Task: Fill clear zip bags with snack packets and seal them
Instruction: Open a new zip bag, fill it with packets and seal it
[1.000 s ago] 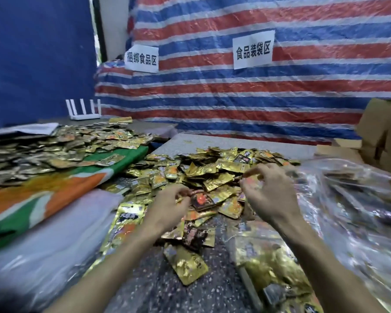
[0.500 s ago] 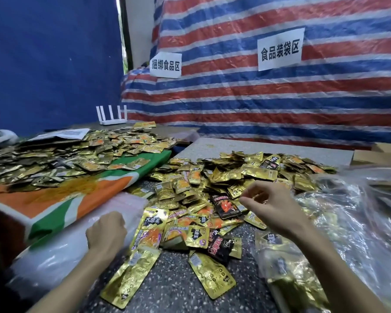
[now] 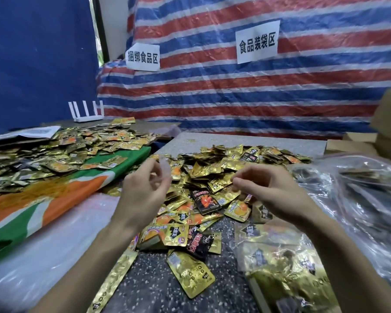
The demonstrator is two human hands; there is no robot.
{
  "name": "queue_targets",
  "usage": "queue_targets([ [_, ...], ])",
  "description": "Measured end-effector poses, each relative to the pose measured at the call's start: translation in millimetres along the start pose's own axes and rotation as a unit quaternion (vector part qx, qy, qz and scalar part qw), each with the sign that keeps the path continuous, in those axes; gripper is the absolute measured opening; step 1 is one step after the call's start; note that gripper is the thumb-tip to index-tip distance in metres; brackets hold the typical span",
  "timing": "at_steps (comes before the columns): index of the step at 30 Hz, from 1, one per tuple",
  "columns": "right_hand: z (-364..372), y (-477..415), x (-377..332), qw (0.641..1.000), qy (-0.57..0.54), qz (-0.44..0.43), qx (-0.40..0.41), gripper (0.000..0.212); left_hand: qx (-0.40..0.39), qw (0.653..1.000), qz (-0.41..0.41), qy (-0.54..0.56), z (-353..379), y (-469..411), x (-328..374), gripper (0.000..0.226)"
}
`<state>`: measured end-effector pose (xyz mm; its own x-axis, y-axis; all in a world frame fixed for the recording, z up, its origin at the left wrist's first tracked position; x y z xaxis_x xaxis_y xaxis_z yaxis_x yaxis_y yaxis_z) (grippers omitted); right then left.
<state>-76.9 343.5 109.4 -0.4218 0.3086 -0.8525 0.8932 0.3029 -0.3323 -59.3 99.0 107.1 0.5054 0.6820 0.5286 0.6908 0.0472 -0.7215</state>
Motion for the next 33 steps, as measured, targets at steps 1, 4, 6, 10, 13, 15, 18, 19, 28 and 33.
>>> queue_targets([
  [1,-3,1,-2,1.0,-0.017,0.001,0.008,0.016,0.002,0.999,0.023,0.026,6,-3,15,0.03],
  [4,-13,3,-6,0.995,-0.091,0.013,0.044,0.041,-0.014,0.992,0.065,0.111,27,-11,42,0.025],
  [6,-20,3,-6,0.984,-0.155,0.044,0.079,0.06,-0.029,0.982,0.125,0.137,41,-14,58,0.023],
  [10,-27,6,1,0.975,-0.167,0.112,0.098,0.051,-0.066,0.954,0.278,0.09,74,-14,80,0.023],
  [13,-33,5,6,0.979,-0.139,0.119,0.092,0.023,-0.161,0.941,0.28,0.101,96,-13,78,0.019],
  [15,-41,5,8,0.981,-0.123,0.117,0.095,0.02,-0.33,0.917,0.156,0.16,107,-16,68,0.041],
  [18,-43,5,8,0.986,-0.115,0.104,0.065,0.025,-0.435,0.866,-0.023,0.245,113,-24,61,0.052],
  [19,-40,5,7,0.988,-0.104,0.102,0.05,0.024,-0.418,0.875,-0.022,0.242,115,-29,64,0.052],
  [28,-60,9,14,0.983,0.015,0.162,0.089,0.034,-0.391,0.875,-0.115,0.259,119,-48,32,0.042],
  [33,-67,10,1,0.969,0.193,0.073,0.139,0.039,-0.332,0.879,-0.204,0.277,122,-53,13,0.034],
])
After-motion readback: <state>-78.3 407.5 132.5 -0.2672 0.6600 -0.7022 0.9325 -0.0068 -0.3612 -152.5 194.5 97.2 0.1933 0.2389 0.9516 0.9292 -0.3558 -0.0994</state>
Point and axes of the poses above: each hand's wrist, its own y-axis away from the middle knuckle, its own z-axis out of the palm, x = y × z, the point moved 5 cm from there along -y, towards the middle knuckle, and after that the axes turned 4 degrees about -y, right-handed, at the moved point
